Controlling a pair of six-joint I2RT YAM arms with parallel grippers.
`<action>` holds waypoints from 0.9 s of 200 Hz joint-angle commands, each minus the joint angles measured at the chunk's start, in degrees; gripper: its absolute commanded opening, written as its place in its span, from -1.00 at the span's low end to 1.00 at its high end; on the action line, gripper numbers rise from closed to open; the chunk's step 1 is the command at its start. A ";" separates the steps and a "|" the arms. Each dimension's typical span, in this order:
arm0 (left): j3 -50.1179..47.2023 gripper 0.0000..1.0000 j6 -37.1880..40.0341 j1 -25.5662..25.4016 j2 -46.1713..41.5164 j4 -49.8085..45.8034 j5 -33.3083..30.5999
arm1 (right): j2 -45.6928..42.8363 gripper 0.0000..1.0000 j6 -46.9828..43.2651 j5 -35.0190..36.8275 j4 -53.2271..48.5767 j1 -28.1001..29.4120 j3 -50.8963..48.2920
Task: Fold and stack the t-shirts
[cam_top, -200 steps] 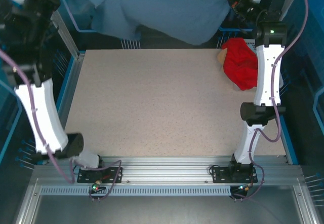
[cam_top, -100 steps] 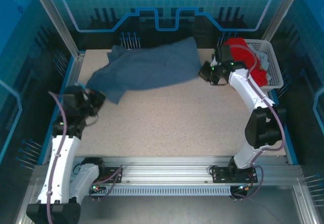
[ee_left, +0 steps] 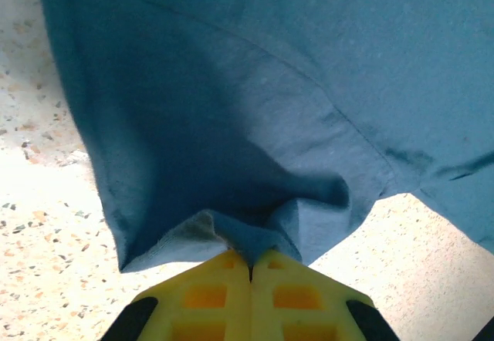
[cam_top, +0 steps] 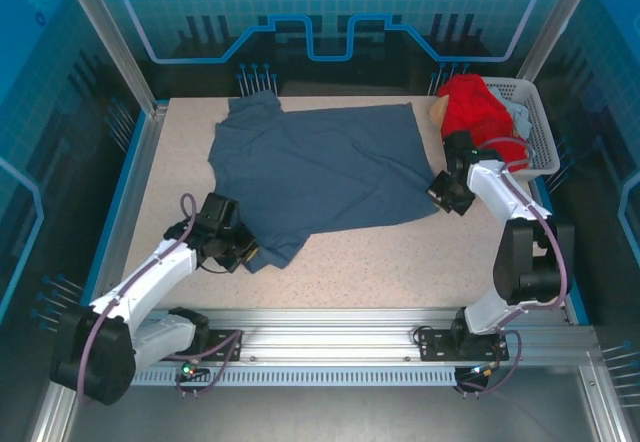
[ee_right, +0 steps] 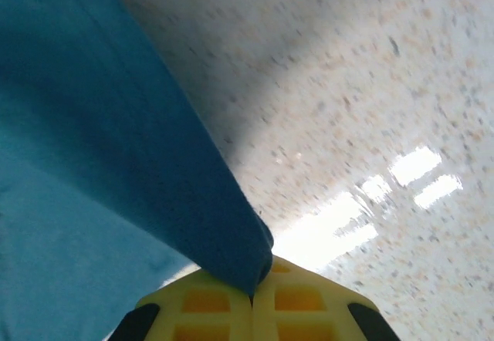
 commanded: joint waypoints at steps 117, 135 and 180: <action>-2.61 -1.00 -11.91 -7.58 -9.50 -13.70 0.68 | 1.79 -1.00 -8.14 10.07 -5.24 -3.64 -0.39; -1.32 -1.00 -12.11 -10.31 -8.21 -15.71 0.08 | 3.04 -1.00 -10.46 8.89 -4.47 -4.61 0.69; 5.39 -1.00 -10.20 -11.63 -10.51 -18.29 -4.82 | 4.50 -1.00 -13.80 8.66 -5.14 -4.78 4.39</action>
